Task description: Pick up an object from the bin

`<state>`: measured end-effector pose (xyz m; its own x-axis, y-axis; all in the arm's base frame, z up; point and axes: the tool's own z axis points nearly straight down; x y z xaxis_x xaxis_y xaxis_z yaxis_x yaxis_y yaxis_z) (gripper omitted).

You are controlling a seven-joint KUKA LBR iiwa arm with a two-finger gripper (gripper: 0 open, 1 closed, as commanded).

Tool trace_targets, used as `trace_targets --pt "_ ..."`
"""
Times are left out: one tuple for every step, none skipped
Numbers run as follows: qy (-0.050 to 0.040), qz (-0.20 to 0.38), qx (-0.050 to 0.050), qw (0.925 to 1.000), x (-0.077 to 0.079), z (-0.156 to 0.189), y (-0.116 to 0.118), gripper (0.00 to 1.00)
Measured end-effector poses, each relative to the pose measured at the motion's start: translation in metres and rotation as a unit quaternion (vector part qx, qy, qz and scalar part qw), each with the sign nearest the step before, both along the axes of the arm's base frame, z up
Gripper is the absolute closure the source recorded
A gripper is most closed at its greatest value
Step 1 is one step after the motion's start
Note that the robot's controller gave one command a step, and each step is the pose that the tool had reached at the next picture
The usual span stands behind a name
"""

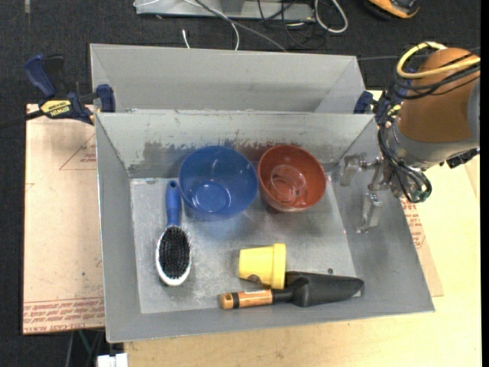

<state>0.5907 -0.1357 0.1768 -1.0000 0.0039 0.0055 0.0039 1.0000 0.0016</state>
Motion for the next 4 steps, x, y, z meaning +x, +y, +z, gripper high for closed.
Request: trace_targets --pt "-0.0038 0.002 -0.001 1.0000 0.002 0.005 0.001 0.00" --pt "-0.0069 0.188 -0.001 0.9821 0.055 -0.089 0.040 0.00" --pt "-0.0057 0.264 0.000 0.9646 0.054 -0.044 0.039 0.00" --pt "-0.0069 0.209 0.002 0.9778 0.056 -0.103 0.045 0.00"
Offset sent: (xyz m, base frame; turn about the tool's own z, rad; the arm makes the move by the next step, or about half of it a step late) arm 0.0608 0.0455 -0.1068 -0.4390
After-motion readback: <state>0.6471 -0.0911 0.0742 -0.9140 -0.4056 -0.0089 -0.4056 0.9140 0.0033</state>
